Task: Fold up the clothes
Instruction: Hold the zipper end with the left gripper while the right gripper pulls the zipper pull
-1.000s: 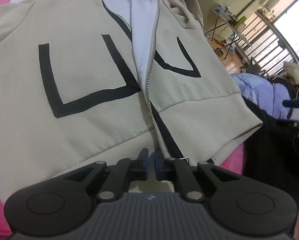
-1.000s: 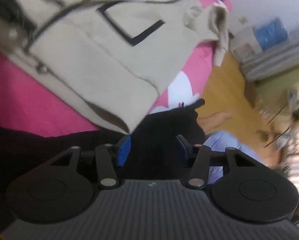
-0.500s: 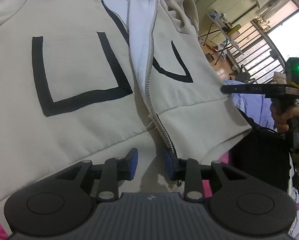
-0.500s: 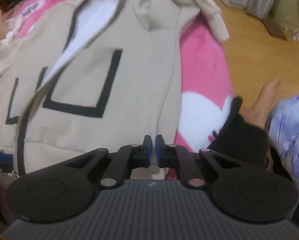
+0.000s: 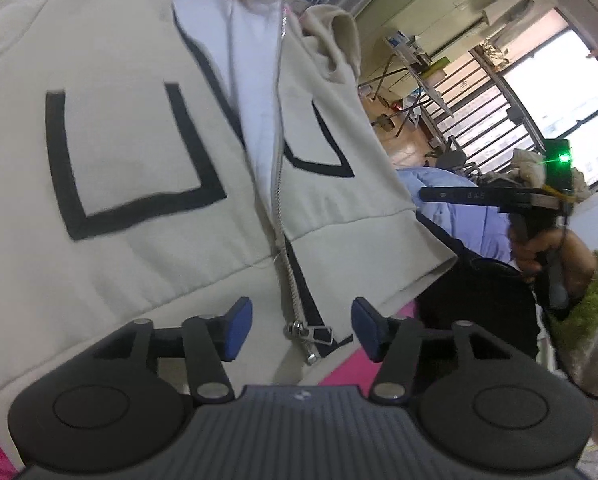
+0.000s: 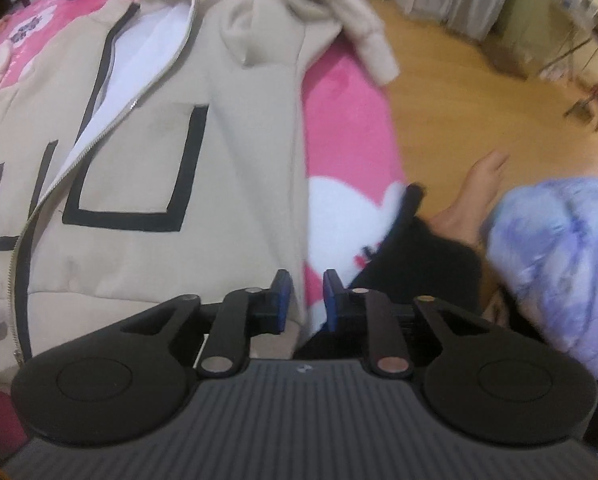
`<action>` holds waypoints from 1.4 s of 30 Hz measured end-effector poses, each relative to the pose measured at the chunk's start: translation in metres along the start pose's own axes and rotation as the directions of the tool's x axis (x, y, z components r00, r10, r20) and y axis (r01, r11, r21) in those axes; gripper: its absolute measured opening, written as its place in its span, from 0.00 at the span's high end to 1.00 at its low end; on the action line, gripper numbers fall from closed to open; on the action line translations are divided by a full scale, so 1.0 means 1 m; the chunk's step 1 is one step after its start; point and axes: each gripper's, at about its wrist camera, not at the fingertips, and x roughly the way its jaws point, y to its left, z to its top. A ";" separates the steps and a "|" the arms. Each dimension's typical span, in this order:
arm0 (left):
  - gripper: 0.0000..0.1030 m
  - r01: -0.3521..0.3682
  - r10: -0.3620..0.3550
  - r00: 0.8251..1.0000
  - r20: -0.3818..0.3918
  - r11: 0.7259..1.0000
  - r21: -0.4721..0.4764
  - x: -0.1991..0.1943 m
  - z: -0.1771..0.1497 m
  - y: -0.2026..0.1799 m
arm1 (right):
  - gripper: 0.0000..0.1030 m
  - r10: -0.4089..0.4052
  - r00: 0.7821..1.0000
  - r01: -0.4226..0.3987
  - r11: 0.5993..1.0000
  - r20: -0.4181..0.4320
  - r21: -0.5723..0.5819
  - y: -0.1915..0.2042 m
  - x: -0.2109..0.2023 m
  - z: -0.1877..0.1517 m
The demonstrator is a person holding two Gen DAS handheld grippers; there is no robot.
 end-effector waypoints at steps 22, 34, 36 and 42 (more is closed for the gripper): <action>0.80 -0.234 0.199 0.968 0.150 0.931 0.278 0.045 -0.010 -0.033 | 0.55 0.244 0.936 -0.299 0.930 0.254 0.212 0.080 0.066 0.166; 0.85 -0.192 0.158 0.977 0.143 0.943 0.272 0.046 -0.012 -0.029 | 0.82 0.172 0.919 -0.240 0.958 0.355 0.158 0.097 0.145 0.255; 0.90 -0.186 0.153 0.977 0.147 0.951 0.249 0.044 -0.012 -0.029 | 0.94 0.178 0.922 -0.234 0.964 0.345 0.128 0.104 0.143 0.262; 0.95 -0.071 0.047 0.988 0.149 0.985 0.158 0.025 -0.007 -0.024 | 0.95 0.339 0.838 -0.385 0.923 0.427 0.022 0.118 0.091 0.270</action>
